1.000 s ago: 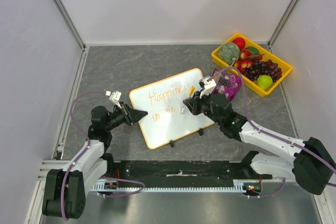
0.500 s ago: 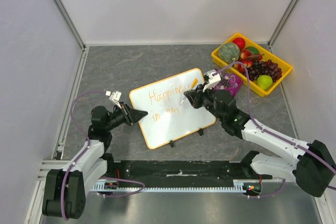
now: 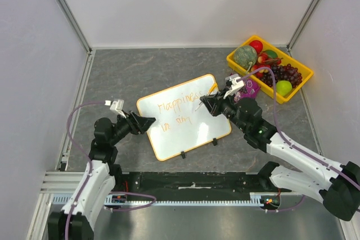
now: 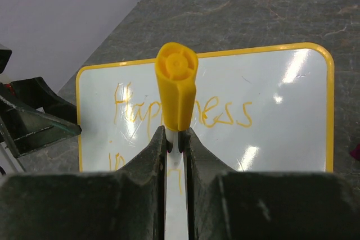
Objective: Write a sentence on the whiteboard
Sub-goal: Write a sentence on the whiteboard, then adjust the whiteboard marker.
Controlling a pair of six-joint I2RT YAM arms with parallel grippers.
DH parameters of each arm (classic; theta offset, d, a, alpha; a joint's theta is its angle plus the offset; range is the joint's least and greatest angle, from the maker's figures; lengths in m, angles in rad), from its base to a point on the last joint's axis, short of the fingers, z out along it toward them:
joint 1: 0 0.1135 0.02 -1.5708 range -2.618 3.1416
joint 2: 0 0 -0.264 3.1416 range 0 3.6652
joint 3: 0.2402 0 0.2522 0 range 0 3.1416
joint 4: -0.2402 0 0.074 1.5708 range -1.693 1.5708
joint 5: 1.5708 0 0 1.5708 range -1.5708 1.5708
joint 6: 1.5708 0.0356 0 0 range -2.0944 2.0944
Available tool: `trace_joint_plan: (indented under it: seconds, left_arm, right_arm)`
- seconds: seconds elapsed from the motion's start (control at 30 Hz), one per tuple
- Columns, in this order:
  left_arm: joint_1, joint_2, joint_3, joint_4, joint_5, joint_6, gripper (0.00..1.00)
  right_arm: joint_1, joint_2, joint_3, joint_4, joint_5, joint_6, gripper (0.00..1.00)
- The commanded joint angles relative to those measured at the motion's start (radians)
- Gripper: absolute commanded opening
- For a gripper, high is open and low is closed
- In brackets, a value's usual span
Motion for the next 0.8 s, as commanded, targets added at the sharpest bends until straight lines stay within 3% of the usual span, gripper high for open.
trace_joint_plan:
  seconds: [0.0,0.1,0.23,0.4,0.53,0.6,0.77]
  left_arm:
    - [-0.005,-0.210,0.108,-0.345,-0.258,0.040,0.74]
    - [-0.018,-0.319,0.193,-0.482,-0.375,0.029,0.73]
    - [-0.036,-0.361,0.294,-0.537,-0.392,0.032,0.73]
    - [-0.044,-0.292,0.413,-0.493,-0.279,0.060,0.75]
    - [-0.054,-0.153,0.460,-0.332,-0.022,0.046,0.75]
    - [-0.105,-0.084,0.457,-0.243,0.033,0.037,0.75]
    - [-0.440,0.134,0.499,-0.165,-0.070,0.155,0.78]
  right_arm:
    - [-0.008,-0.058,0.025,-0.034,-0.023,-0.004,0.00]
    - [-0.008,-0.065,0.024,-0.047,-0.043,0.002,0.00]
    - [-0.009,-0.067,0.025,-0.046,-0.098,0.013,0.00]
    - [-0.015,-0.055,0.038,-0.026,-0.184,0.036,0.00]
    - [-0.023,-0.033,0.045,0.021,-0.258,0.094,0.00]
    - [-0.029,-0.023,0.044,0.054,-0.291,0.128,0.00]
    - [-0.046,0.011,0.048,0.121,-0.361,0.196,0.00]
